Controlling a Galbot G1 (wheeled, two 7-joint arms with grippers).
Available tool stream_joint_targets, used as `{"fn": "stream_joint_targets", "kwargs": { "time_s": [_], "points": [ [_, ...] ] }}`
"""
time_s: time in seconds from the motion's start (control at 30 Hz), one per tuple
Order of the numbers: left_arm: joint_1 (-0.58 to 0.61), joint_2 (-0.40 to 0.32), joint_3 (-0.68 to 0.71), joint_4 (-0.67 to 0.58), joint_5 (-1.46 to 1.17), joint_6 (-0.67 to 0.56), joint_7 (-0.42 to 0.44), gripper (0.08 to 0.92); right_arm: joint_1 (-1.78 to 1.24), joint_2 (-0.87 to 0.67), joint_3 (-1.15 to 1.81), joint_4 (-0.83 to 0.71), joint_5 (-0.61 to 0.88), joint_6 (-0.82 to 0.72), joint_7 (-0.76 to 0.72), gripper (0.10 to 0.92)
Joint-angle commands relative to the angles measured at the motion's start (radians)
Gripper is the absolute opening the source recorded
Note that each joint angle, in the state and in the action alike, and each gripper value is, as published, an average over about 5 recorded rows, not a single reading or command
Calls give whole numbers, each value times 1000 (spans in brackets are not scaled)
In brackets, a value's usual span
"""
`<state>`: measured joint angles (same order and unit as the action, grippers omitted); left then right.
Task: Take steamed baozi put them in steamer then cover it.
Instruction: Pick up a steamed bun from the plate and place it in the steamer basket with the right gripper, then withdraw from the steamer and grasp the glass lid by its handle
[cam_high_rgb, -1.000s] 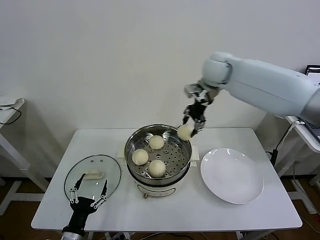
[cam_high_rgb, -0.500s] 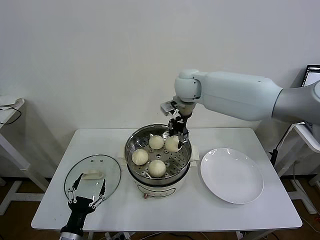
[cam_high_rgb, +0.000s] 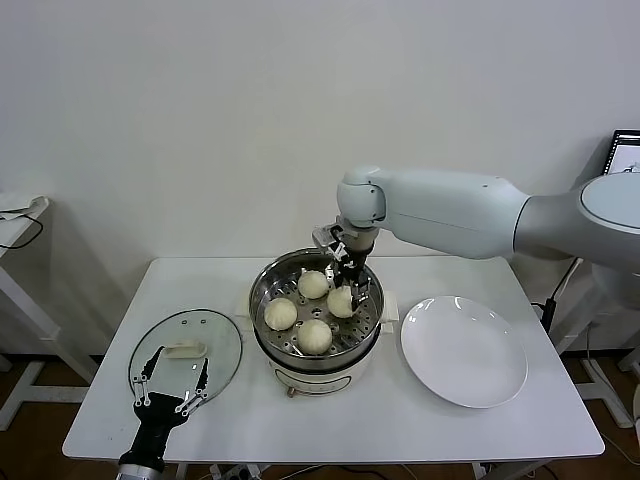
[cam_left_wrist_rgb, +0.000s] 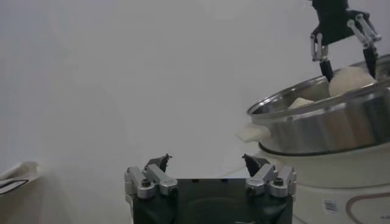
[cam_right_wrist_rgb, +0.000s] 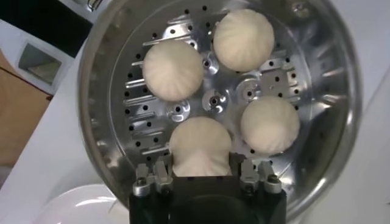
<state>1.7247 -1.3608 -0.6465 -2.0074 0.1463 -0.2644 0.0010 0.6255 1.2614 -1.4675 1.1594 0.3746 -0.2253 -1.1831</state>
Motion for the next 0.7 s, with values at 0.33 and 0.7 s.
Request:
{"fn": "stream_joint_targets", "kwargs": {
  "time_s": [0.33, 0.7],
  "points": [
    [-2, 0, -8, -1, 1, 0, -1, 823, -29, -24, 33, 18, -19, -1, 24, 819],
    [-48, 4, -27, 12, 86, 1, -21, 823, -69, -372, 369, 261, 87, 135, 278, 823]
  ]
}}
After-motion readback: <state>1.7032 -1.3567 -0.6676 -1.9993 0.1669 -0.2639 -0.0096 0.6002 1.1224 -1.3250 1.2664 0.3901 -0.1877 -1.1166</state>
